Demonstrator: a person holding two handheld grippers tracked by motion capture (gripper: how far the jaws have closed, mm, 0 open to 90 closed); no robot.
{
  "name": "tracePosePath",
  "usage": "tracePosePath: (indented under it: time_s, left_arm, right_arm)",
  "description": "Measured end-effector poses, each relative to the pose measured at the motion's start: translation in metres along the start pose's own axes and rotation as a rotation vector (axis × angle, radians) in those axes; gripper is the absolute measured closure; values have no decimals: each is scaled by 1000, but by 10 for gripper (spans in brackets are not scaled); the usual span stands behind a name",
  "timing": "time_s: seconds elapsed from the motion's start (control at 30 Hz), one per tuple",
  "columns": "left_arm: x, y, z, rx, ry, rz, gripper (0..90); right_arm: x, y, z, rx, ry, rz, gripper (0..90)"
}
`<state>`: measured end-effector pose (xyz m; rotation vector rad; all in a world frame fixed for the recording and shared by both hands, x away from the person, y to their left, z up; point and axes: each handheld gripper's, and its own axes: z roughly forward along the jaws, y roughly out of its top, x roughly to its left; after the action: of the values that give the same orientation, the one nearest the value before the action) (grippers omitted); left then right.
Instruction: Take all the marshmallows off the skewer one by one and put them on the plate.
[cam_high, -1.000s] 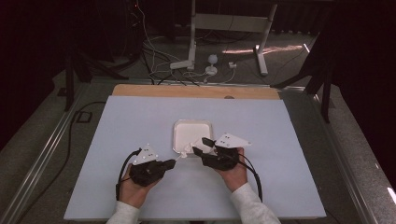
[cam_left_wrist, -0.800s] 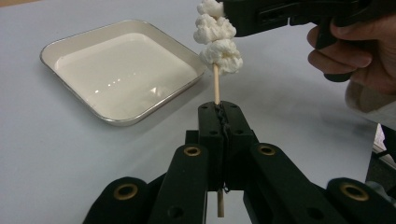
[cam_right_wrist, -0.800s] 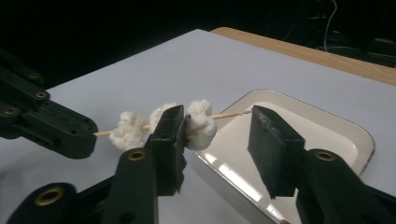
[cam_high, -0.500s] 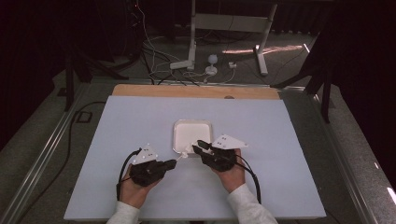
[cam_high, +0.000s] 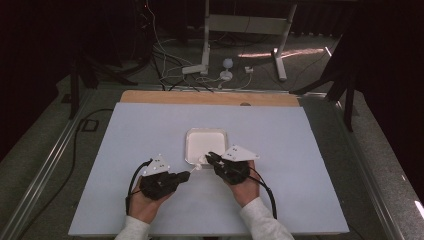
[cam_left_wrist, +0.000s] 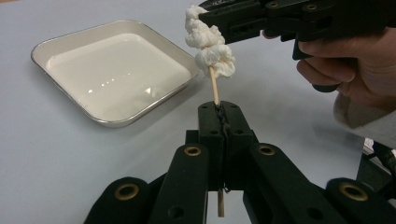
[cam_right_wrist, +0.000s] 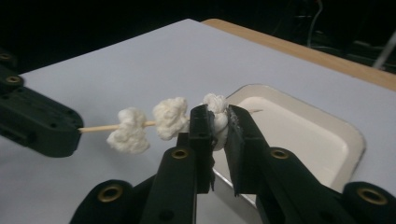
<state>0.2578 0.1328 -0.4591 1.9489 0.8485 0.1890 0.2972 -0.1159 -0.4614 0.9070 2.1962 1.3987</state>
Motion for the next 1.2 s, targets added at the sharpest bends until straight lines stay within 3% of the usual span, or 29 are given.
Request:
tracePosePath:
  time_s: [0.03, 0.1, 0.13, 0.33, 0.4, 0.43, 0.47, 0.67, 1.0, 1.2]
  left_arm:
    - [0, 0, -1, 0, 1, 0, 900]
    - [0, 0, -1, -4, 0, -4, 899]
    - [1, 1, -2, -5, 4, -4, 899]
    - [2, 2, -3, -2, 23, -8, 900]
    - [2, 1, -6, 0, 19, -3, 900]
    - [3, 1, -9, -7, 17, -9, 900]
    - [4, 1, -10, -12, 23, -13, 900]
    - [9, -1, -10, -19, 35, -36, 899]
    - [14, -4, -10, -14, 66, -47, 899]
    - [16, -4, -9, -8, 83, -48, 898]
  right_arm:
    - [0, 2, 1, -1, -35, 1, 824]
    - [-3, 2, 1, -4, -59, -1, 825]
    - [-7, 3, 1, -9, -37, 28, 825]
    - [-8, 8, 3, 1, -71, -4, 831]
    - [-17, 7, 4, -3, -170, 19, 837]
    - [-17, 7, 4, -3, -170, 19, 837]
    - [-33, 6, 1, -2, -145, 89, 835]
    - [-40, 7, -2, 9, -110, 61, 822]
    - [-48, 4, 22, 89, -103, 65, 790]
    - [-52, 3, 35, 140, -91, 81, 549]
